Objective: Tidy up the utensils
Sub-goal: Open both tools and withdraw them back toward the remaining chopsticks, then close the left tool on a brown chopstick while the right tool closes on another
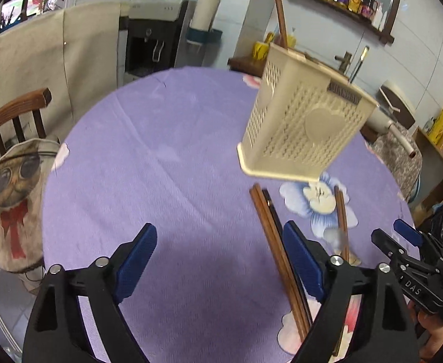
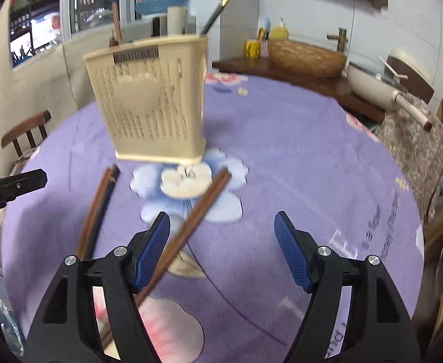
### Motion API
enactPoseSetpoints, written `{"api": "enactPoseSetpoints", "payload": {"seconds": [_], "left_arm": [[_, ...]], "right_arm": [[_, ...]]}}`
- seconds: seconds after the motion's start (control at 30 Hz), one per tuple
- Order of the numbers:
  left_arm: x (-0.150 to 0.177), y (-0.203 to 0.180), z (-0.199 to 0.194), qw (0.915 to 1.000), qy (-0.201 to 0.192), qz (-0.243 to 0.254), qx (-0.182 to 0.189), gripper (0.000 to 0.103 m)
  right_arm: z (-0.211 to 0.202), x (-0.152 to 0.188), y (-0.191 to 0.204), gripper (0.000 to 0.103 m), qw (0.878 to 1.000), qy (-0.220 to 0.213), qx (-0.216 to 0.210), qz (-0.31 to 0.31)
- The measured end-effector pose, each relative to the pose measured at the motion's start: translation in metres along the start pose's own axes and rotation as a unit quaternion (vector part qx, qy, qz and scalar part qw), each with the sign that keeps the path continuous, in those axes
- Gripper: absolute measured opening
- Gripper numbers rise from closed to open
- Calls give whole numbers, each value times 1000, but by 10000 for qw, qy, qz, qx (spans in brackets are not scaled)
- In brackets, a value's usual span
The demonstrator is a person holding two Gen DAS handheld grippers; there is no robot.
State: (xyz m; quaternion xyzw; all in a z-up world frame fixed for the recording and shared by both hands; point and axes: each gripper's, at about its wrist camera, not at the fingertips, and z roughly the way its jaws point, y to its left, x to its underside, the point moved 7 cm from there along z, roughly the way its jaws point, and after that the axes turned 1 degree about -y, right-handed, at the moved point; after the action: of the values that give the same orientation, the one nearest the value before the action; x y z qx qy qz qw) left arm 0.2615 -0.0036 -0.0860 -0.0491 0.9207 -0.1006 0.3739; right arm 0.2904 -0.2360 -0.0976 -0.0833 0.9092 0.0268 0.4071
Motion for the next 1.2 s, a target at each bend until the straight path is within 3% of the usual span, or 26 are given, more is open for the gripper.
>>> {"api": "enactPoseSetpoints", "payload": {"seconds": [0.43,0.83,0.93,1.07,1.2], "left_arm": [[27,-24,16,9985,341,419,3,73],[36,-34,24,9971,511,555,-16,73],[37,-36,26,9969,535,580,-26,73],[39,-39,29,9961,599,643,-46,65],[39,-42,31,9959,597,680,-75,63]], "right_arm": [[19,33,18,71,9987,511,-80,-41],[23,28,15,71,9976,681,62,-137],[26,29,11,71,9971,754,-67,11],[29,28,13,70,9969,777,-44,-60],[34,26,10,69,9969,788,-54,3]]}}
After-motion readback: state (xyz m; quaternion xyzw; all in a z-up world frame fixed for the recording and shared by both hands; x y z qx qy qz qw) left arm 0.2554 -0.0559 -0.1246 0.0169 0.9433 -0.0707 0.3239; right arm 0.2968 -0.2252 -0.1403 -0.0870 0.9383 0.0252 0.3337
